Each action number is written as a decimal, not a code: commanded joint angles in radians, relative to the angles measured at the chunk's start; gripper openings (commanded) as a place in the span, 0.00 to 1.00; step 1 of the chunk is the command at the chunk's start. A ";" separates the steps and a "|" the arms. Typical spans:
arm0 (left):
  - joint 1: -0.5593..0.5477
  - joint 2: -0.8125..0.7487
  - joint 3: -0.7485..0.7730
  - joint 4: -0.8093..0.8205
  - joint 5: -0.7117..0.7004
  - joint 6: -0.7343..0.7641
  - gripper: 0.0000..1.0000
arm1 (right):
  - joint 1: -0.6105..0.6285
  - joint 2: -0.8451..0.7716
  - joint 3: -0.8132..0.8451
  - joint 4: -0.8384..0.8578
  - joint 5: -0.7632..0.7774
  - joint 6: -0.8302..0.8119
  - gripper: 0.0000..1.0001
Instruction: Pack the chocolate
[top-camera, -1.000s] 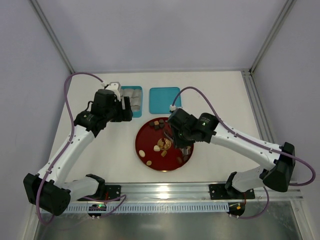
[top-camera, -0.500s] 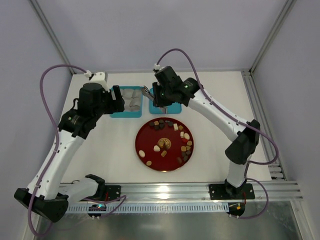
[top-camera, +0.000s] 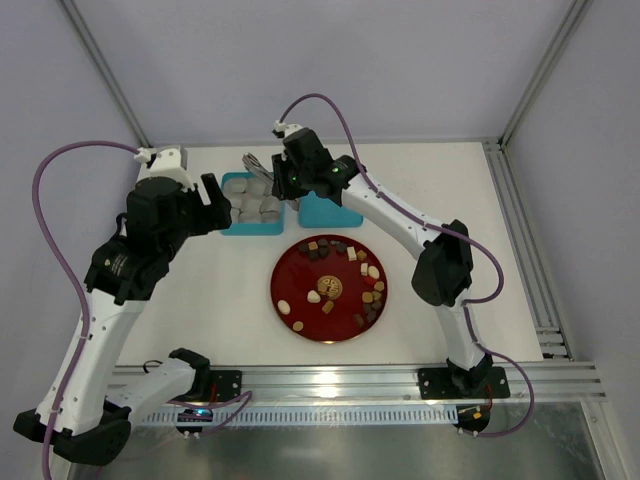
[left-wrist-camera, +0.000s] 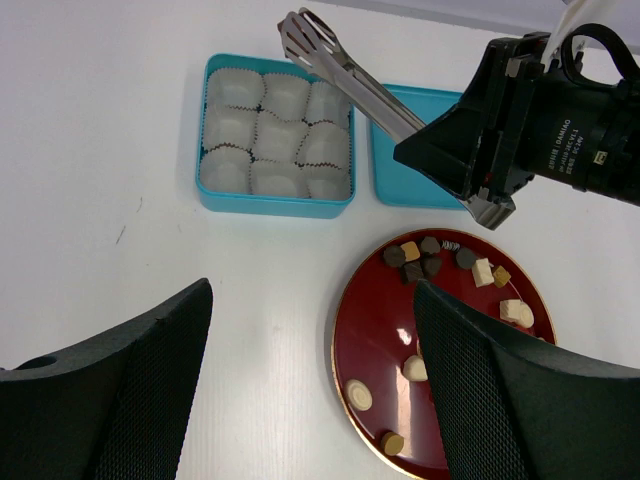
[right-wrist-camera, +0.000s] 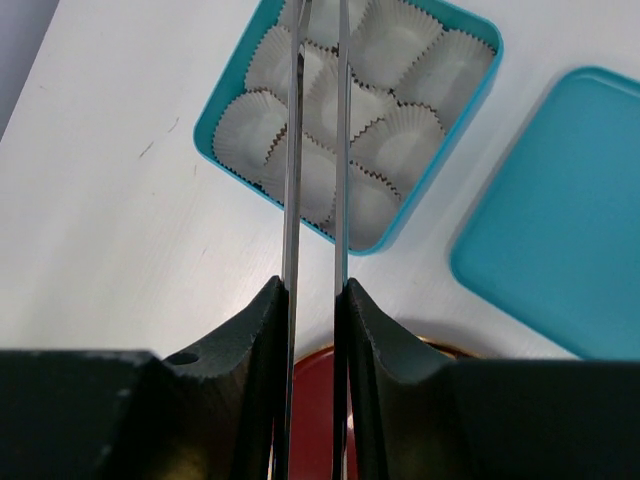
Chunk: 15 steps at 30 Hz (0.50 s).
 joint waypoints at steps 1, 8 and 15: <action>0.002 -0.019 0.012 -0.024 -0.020 -0.014 0.80 | 0.014 0.012 0.062 0.171 -0.043 -0.036 0.10; 0.002 -0.030 0.003 -0.025 -0.006 -0.008 0.80 | 0.033 0.143 0.149 0.211 -0.043 -0.029 0.10; 0.002 -0.036 -0.011 -0.024 -0.003 0.002 0.80 | 0.036 0.205 0.163 0.251 -0.030 0.000 0.10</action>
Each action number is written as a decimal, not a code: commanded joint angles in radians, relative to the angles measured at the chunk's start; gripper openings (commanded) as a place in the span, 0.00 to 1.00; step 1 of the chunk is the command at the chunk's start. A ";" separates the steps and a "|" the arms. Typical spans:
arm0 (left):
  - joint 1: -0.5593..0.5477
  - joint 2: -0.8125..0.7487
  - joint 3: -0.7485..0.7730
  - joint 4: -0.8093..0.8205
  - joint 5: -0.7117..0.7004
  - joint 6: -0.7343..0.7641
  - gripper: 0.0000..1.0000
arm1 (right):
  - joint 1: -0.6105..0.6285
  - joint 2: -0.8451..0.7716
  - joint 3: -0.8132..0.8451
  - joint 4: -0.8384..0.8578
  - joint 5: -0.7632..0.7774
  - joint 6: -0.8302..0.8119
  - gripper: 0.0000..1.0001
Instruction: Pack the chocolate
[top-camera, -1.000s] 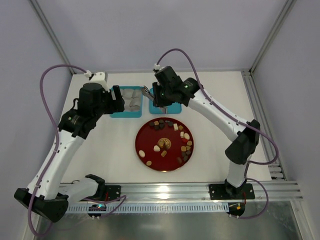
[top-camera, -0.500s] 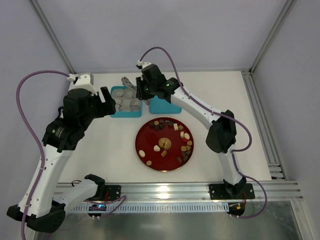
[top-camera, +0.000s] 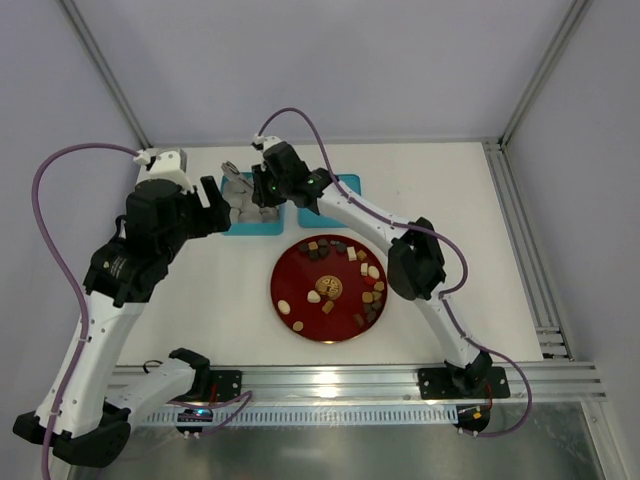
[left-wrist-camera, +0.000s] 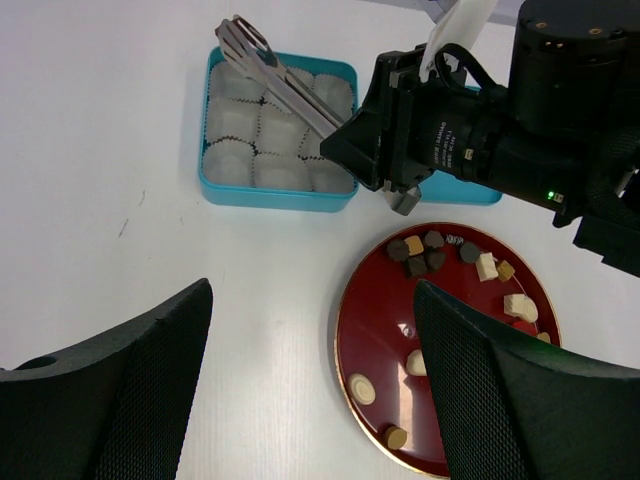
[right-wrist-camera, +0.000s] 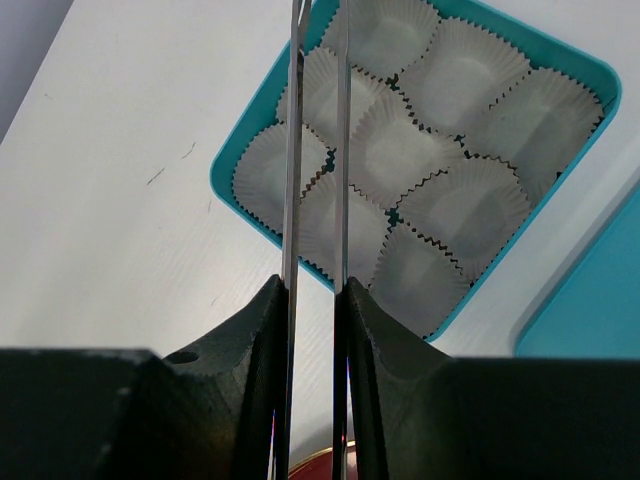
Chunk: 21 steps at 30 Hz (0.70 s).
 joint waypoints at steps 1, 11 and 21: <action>0.002 -0.017 -0.008 -0.005 0.000 0.001 0.80 | 0.004 0.008 0.058 0.090 0.000 0.018 0.10; 0.002 -0.028 -0.021 -0.005 0.008 0.003 0.80 | 0.006 0.057 0.071 0.078 0.022 0.021 0.10; 0.002 -0.025 -0.034 0.001 0.017 0.001 0.80 | 0.014 0.069 0.056 0.066 0.054 0.016 0.10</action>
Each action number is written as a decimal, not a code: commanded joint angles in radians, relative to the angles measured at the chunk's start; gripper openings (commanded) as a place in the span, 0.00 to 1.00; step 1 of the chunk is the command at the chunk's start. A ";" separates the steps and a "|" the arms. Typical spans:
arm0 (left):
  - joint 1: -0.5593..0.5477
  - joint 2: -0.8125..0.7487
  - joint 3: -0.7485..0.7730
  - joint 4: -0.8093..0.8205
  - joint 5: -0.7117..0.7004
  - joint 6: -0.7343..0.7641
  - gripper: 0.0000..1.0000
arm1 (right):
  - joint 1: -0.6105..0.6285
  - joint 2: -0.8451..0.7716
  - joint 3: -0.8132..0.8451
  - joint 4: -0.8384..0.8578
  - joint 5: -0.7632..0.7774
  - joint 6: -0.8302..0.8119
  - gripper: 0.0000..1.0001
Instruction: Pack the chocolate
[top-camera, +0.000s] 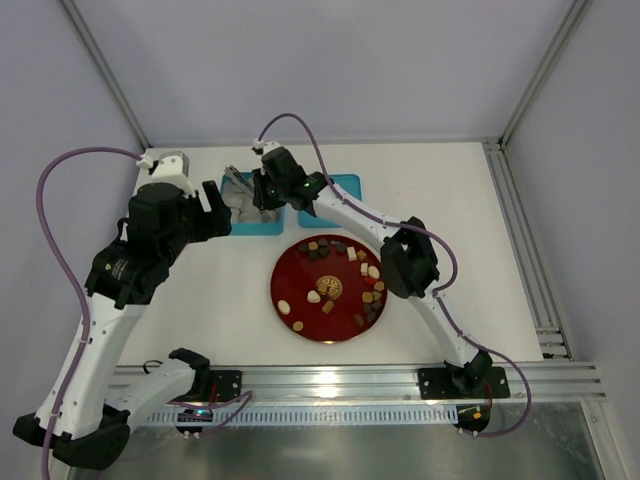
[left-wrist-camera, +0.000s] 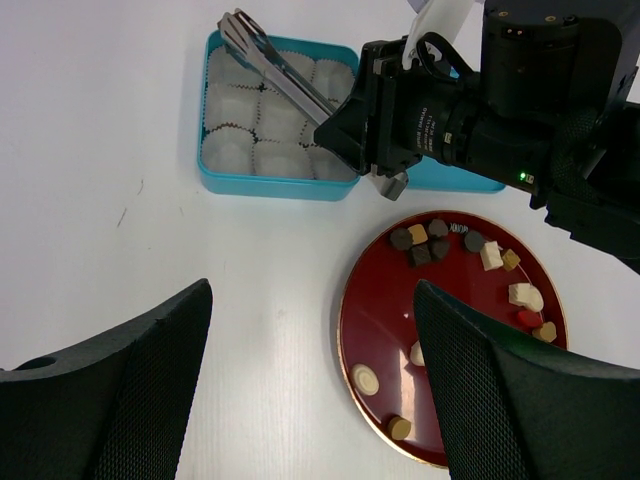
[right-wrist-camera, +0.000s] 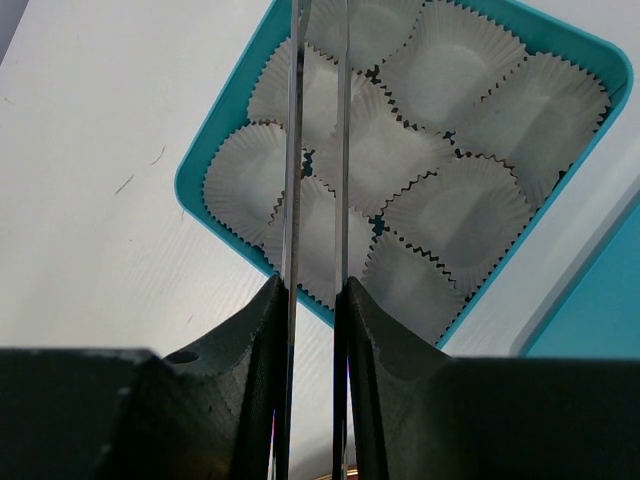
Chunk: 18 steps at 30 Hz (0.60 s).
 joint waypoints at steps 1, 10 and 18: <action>0.002 -0.011 -0.003 0.008 0.008 -0.001 0.80 | 0.011 -0.006 0.022 0.047 0.043 0.000 0.11; 0.002 -0.006 -0.005 0.008 0.005 0.001 0.80 | 0.013 0.006 0.018 0.048 0.038 0.008 0.11; 0.001 -0.003 -0.008 0.014 0.008 0.001 0.80 | 0.019 0.011 0.009 0.045 0.041 0.002 0.15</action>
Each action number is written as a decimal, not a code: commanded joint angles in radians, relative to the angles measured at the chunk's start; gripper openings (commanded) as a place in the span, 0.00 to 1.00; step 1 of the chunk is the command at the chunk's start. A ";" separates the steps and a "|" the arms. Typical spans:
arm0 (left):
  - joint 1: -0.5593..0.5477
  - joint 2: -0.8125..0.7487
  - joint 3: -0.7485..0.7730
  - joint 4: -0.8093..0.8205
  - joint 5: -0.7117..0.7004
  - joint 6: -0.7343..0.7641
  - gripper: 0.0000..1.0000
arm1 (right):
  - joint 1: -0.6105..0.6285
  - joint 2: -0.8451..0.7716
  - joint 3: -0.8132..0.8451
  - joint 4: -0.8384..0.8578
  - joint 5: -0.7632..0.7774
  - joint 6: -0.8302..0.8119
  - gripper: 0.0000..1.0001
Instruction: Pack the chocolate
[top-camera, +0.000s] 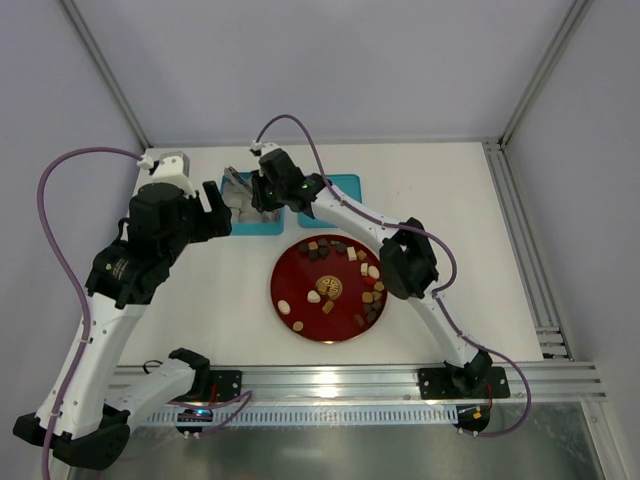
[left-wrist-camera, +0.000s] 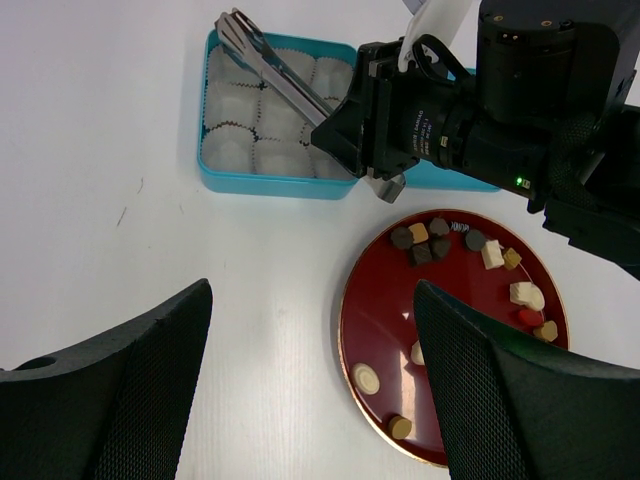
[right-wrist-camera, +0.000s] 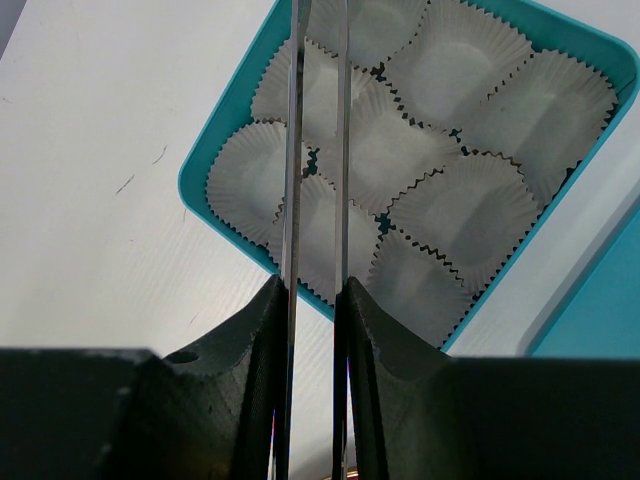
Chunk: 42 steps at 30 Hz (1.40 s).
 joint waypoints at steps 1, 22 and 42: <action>0.002 -0.004 -0.005 0.013 0.007 0.001 0.80 | 0.009 0.010 0.006 0.046 0.022 -0.003 0.15; 0.002 0.005 -0.007 0.019 0.010 0.001 0.80 | 0.009 0.026 0.004 0.037 0.036 -0.009 0.20; 0.002 0.008 -0.008 0.024 0.001 0.007 0.80 | 0.009 0.019 0.062 0.030 0.034 -0.021 0.39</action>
